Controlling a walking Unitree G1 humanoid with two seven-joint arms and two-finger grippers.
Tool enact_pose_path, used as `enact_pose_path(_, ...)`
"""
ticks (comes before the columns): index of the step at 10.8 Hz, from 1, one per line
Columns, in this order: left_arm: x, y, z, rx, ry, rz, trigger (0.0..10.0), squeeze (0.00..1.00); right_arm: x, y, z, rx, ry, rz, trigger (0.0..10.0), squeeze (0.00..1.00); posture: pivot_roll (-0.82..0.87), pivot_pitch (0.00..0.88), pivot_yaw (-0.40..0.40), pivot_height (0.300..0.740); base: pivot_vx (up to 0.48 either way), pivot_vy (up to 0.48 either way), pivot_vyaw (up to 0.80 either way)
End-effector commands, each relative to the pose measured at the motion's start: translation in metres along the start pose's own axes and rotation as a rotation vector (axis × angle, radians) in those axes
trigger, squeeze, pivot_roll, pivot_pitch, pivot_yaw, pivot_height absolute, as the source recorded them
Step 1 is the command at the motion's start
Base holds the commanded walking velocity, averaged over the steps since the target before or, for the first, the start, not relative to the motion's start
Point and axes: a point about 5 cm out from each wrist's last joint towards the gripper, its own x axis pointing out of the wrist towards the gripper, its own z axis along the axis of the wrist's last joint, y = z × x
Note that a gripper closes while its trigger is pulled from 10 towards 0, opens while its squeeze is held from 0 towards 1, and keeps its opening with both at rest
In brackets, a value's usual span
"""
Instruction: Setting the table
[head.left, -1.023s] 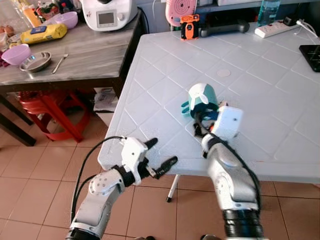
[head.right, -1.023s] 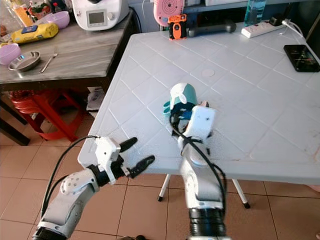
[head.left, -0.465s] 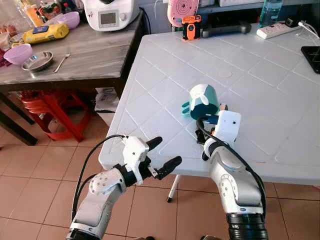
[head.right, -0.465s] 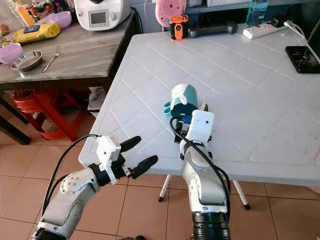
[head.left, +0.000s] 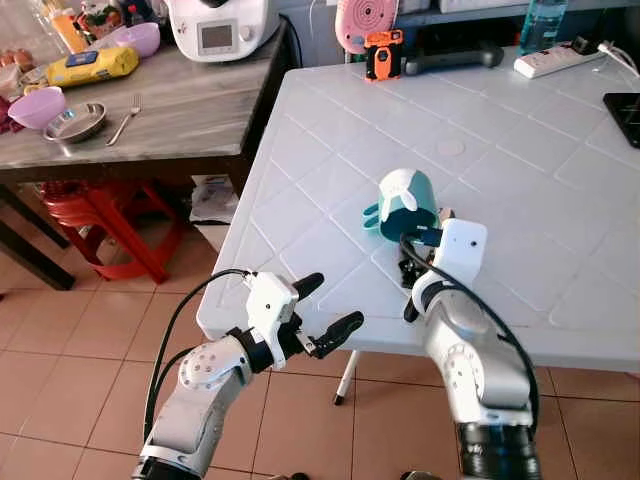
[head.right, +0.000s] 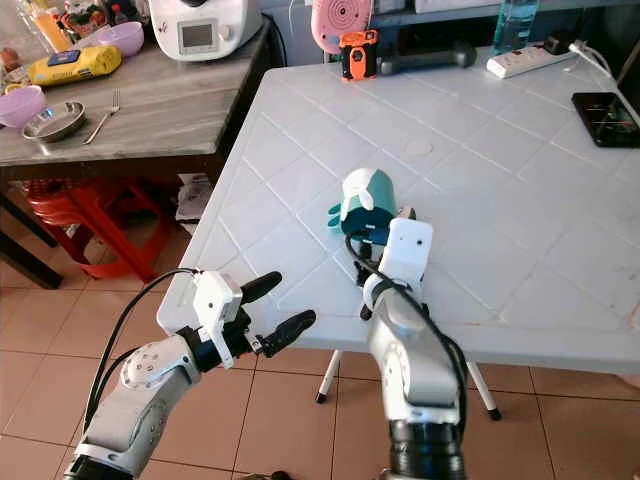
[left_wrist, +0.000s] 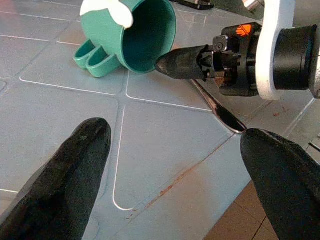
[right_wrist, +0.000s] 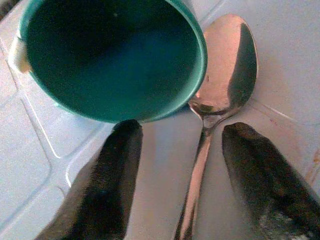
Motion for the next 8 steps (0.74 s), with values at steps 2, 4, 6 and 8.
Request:
enact_pose_path(2, -0.002, 0.002, -0.001, 0.005, 0.013, 0.008, 10.0, 0.00, 0.004, -0.015, -0.031, -0.041, 0.171, -0.067, 1.1, 0.00, -0.14, 0.135, 0.171, 0.740, 0.000, 0.000, 0.00)
enact_pose_path(4, -0.002, 0.001, -0.001, 0.004, 0.015, 0.005, 10.0, 0.00, 0.005, -0.020, -0.040, -0.098, 0.223, -0.081, 0.0, 0.00, -0.14, 0.134, 0.172, 0.740, 0.000, 0.000, 0.00)
enact_pose_path(6, -0.002, 0.001, -0.002, 0.003, 0.017, 0.002, 10.0, 0.00, 0.004, -0.021, -0.044, -0.106, 0.237, -0.074, 0.0, 0.00, -0.14, 0.135, 0.173, 0.740, 0.000, 0.000, 0.00)
enact_pose_path(8, -0.002, 0.002, -0.001, 0.005, 0.021, 0.001, 10.0, 0.00, 0.002, -0.022, -0.050, -0.129, 0.268, -0.066, 0.0, 0.00, -0.13, 0.134, 0.176, 0.740, 0.000, 0.000, 0.00)
